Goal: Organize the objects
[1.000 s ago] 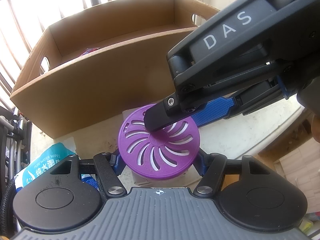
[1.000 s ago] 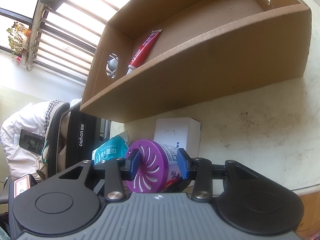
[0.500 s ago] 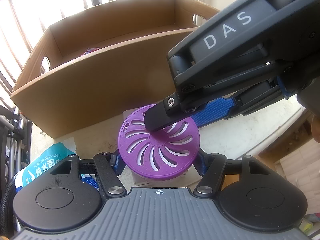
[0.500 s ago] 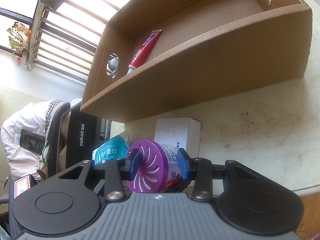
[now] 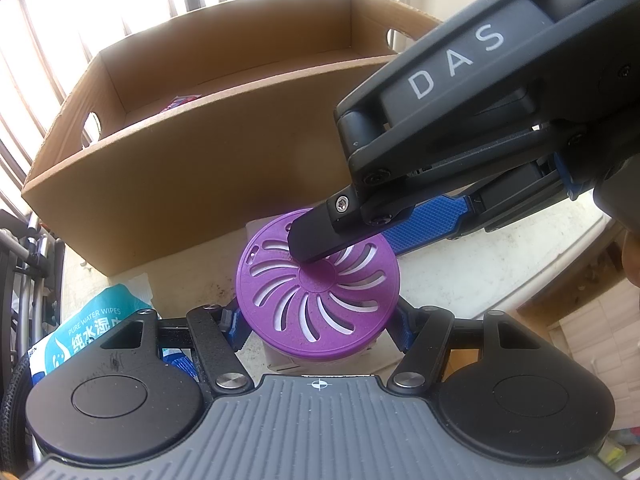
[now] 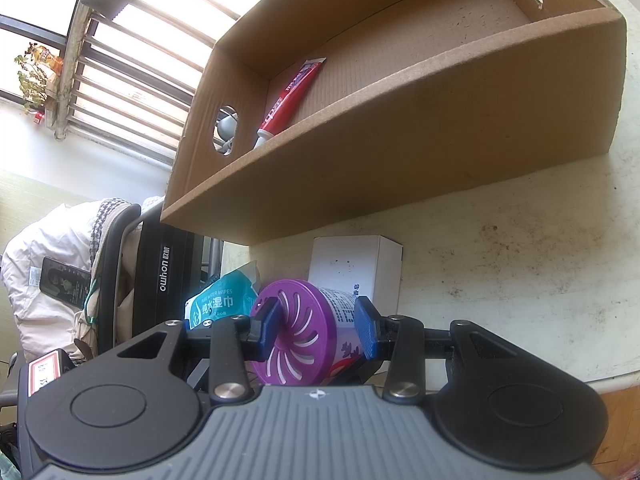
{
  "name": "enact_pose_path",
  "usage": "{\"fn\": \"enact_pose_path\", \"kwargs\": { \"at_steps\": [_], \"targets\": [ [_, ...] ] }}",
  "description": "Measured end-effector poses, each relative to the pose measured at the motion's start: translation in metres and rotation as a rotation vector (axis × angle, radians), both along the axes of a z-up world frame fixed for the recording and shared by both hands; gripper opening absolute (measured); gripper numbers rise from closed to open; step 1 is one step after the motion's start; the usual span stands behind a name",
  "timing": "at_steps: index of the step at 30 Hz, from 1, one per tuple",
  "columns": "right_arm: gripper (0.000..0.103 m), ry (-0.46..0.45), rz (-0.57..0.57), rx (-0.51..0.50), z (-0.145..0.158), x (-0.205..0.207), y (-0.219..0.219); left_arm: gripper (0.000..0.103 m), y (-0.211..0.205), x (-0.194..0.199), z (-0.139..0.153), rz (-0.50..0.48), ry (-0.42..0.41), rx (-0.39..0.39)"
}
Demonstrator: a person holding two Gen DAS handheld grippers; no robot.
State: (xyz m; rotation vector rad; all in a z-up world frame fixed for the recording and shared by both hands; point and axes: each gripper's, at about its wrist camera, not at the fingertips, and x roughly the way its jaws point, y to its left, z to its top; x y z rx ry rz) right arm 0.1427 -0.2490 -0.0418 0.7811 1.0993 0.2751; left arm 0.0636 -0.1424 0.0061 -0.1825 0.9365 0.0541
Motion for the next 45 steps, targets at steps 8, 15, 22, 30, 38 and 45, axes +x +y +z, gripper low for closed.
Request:
{"fn": "enact_pose_path", "kwargs": {
  "at_steps": [8,15,22,30,38,45],
  "targets": [
    [0.044,0.0,0.002,0.001,0.0,0.0,0.0,0.065,0.003,-0.002,0.004,-0.002,0.002,0.003],
    [0.044,0.002,0.004,0.005,0.002,0.001,0.001,0.065,0.005,-0.003,0.006,-0.002,0.009,0.005],
    [0.044,-0.007,0.001,0.006,0.004,-0.002,0.004,0.065,0.007,-0.005,0.008,-0.004,0.002,0.007],
    [0.044,-0.007,-0.001,0.007,0.004,-0.004,0.006,0.065,0.002,-0.013,0.011,-0.006,0.002,0.008],
    [0.044,-0.008,-0.001,0.006,0.004,-0.004,0.007,0.065,0.004,-0.014,0.012,-0.007,0.001,0.006],
    [0.044,-0.003,-0.001,0.006,0.002,-0.006,0.01,0.065,0.003,-0.018,0.011,-0.005,0.001,-0.002]
  ]
}}
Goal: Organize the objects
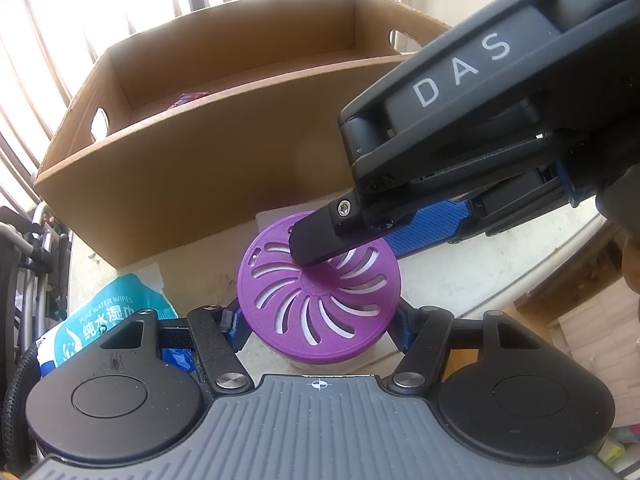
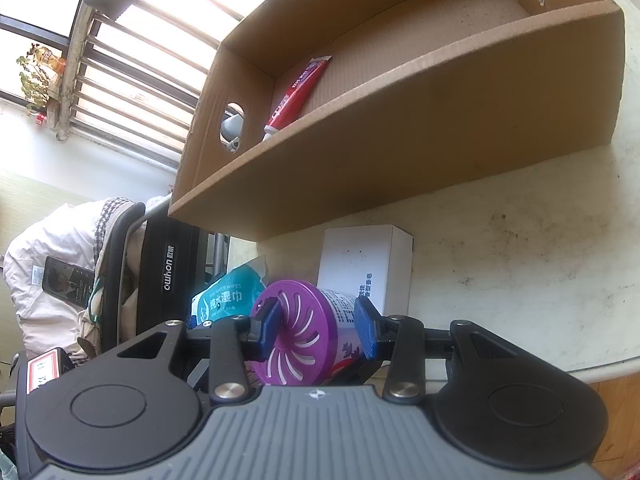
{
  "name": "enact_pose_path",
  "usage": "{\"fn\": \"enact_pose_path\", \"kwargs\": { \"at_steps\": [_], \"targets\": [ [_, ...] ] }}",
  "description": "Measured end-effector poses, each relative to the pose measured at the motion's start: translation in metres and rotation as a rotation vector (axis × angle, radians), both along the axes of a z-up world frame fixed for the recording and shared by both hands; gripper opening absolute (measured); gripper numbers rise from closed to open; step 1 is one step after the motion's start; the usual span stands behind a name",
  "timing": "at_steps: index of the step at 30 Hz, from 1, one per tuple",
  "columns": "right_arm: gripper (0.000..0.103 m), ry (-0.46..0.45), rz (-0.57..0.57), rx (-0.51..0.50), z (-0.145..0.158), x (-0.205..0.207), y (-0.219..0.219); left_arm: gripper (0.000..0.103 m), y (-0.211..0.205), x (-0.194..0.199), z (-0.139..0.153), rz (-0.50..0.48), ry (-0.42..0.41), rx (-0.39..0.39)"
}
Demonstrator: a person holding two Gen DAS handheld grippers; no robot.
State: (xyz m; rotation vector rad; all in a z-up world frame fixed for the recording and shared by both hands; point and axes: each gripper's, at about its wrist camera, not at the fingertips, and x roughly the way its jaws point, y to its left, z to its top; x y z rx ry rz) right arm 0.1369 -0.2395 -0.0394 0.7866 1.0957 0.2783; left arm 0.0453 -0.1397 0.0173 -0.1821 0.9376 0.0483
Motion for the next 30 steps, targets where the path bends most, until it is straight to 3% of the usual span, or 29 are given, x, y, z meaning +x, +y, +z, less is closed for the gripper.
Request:
{"fn": "enact_pose_path", "kwargs": {
  "at_steps": [19,30],
  "targets": [
    [0.044,0.006,0.007,-0.002,-0.001,0.001,0.0,0.065,0.003,-0.001,0.004,-0.004,0.0,-0.001],
    [0.044,-0.008,0.012,-0.007,0.026,0.007,0.001,0.065,0.011,-0.001,0.034,0.004,-0.016,0.013]
  ]
}}
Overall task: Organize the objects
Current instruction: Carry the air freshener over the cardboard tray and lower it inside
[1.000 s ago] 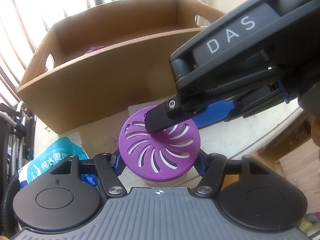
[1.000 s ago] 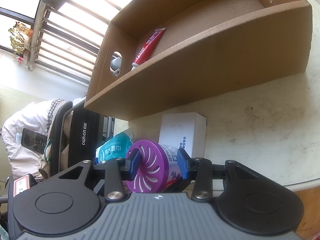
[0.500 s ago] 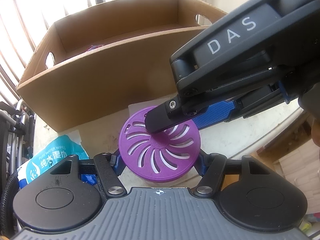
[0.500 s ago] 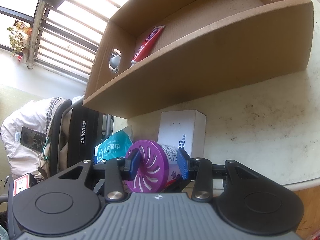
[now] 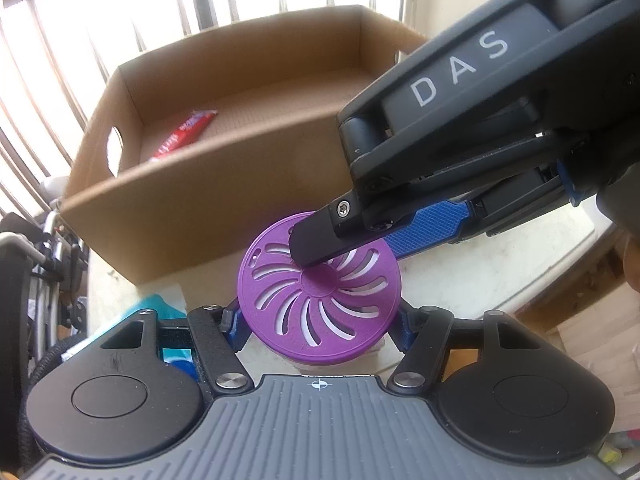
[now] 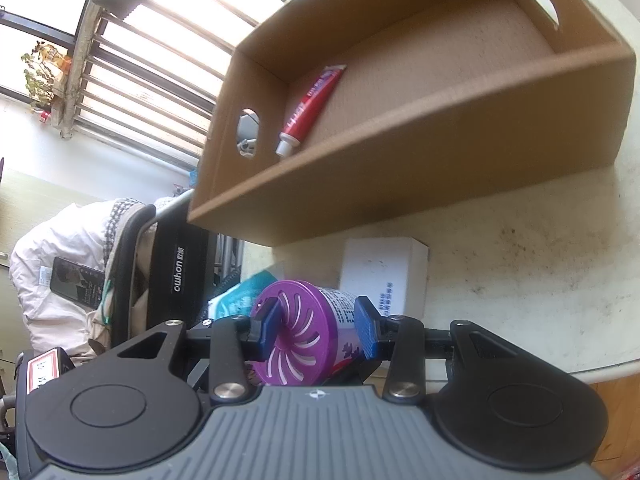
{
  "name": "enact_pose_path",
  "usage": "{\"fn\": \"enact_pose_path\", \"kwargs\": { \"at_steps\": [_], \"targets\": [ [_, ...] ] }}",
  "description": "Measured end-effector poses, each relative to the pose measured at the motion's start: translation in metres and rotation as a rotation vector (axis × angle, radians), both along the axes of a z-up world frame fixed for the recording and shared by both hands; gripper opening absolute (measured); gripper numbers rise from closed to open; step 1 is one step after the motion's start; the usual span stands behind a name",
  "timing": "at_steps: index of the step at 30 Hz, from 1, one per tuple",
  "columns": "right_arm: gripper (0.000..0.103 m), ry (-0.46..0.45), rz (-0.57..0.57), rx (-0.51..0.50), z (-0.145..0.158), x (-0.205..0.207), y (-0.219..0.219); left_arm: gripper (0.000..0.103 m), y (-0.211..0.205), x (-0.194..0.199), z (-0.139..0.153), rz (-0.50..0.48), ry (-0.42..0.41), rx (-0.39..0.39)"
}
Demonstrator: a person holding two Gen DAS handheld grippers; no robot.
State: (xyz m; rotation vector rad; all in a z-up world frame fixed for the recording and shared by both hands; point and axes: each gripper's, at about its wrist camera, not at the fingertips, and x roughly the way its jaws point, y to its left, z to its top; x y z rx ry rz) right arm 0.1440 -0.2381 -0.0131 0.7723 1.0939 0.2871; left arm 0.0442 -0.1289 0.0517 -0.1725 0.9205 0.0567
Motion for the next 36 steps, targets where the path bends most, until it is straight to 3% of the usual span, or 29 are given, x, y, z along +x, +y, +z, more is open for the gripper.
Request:
{"fn": "enact_pose_path", "kwargs": {
  "at_steps": [21,27,36],
  "targets": [
    [0.044,-0.089,0.009,-0.032,0.152,0.018,0.017,0.065,0.042,-0.012,0.129,0.007,-0.1,0.049],
    [0.044,-0.1,0.011,-0.033,0.178,0.02,0.028,0.065,0.052,-0.019,0.144,0.014,-0.108,0.046],
    [0.044,-0.09,0.019,-0.062,0.194,0.019,0.036,0.065,0.063,-0.02,0.147,0.021,-0.119,0.014]
  ]
}}
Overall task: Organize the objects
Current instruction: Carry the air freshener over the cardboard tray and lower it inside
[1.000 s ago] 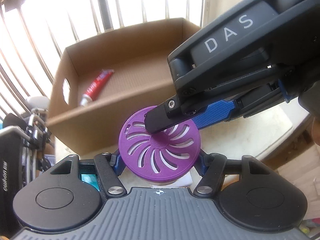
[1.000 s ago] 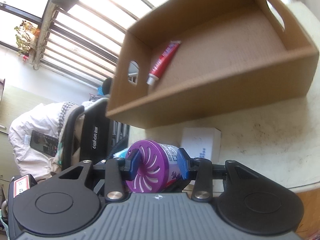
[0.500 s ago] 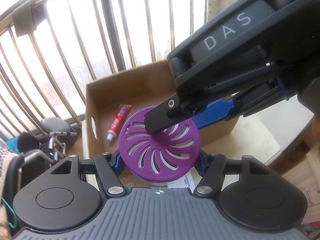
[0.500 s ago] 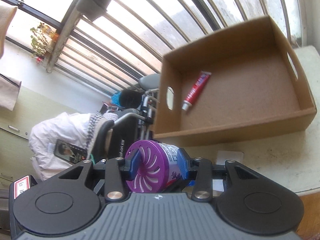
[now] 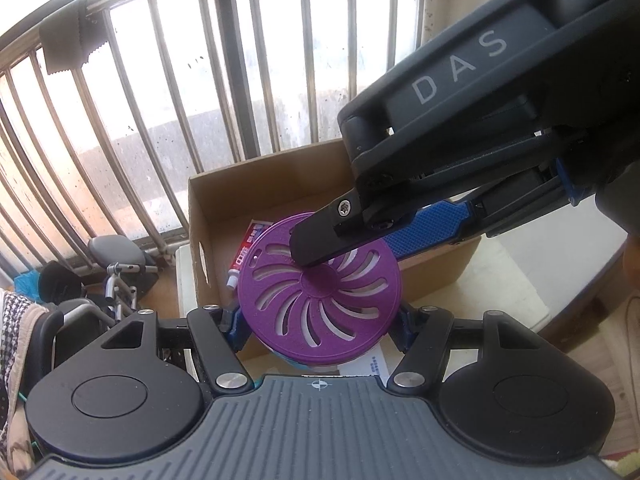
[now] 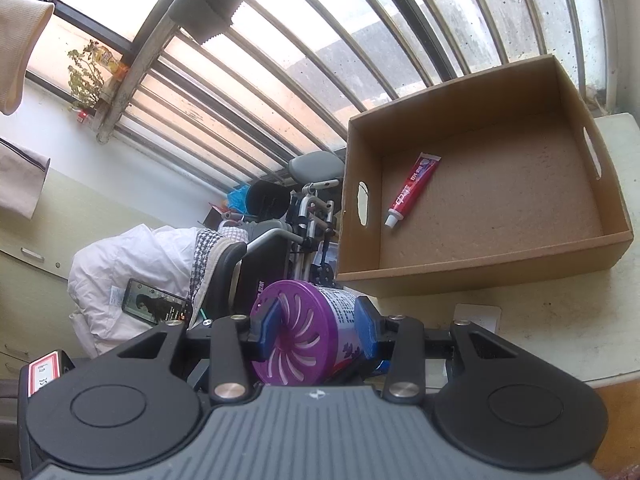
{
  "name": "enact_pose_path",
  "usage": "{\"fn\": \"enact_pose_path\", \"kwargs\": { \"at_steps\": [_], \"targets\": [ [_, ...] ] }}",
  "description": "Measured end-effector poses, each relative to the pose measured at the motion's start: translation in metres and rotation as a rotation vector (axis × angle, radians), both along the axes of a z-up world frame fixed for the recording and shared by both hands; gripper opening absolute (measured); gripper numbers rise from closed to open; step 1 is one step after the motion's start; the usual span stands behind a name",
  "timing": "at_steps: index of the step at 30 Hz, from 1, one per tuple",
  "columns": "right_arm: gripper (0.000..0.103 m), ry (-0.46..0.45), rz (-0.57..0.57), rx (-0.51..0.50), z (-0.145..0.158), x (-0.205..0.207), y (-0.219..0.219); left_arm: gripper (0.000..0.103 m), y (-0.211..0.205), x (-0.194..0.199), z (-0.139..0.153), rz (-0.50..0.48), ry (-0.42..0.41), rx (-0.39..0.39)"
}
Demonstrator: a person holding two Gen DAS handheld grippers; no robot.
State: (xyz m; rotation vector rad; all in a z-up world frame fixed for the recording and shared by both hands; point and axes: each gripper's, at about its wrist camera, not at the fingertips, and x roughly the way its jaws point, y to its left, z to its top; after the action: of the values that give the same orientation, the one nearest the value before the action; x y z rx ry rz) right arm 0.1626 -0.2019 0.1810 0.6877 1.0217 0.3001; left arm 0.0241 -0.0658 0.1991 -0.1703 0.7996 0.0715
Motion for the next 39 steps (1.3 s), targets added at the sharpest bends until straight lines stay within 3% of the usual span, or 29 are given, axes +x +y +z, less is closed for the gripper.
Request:
{"fn": "enact_pose_path", "kwargs": {
  "at_steps": [8,19,28,39],
  "targets": [
    [0.044,0.001,0.026,0.01,0.003,0.028,-0.008,0.065,0.014,0.027,0.001,0.03,0.007,0.0],
    [0.044,0.032,0.112,0.06,-0.015,0.112,-0.038,0.065,0.034,0.101,-0.009,0.086,0.058,0.028],
    [0.044,0.109,0.138,0.093,-0.068,0.174,-0.067,0.065,0.047,0.166,-0.055,0.087,0.151,0.008],
    [0.044,0.233,0.064,0.168,-0.148,0.235,-0.104,0.065,0.064,0.243,-0.119,-0.011,0.259,-0.004]
  ]
}}
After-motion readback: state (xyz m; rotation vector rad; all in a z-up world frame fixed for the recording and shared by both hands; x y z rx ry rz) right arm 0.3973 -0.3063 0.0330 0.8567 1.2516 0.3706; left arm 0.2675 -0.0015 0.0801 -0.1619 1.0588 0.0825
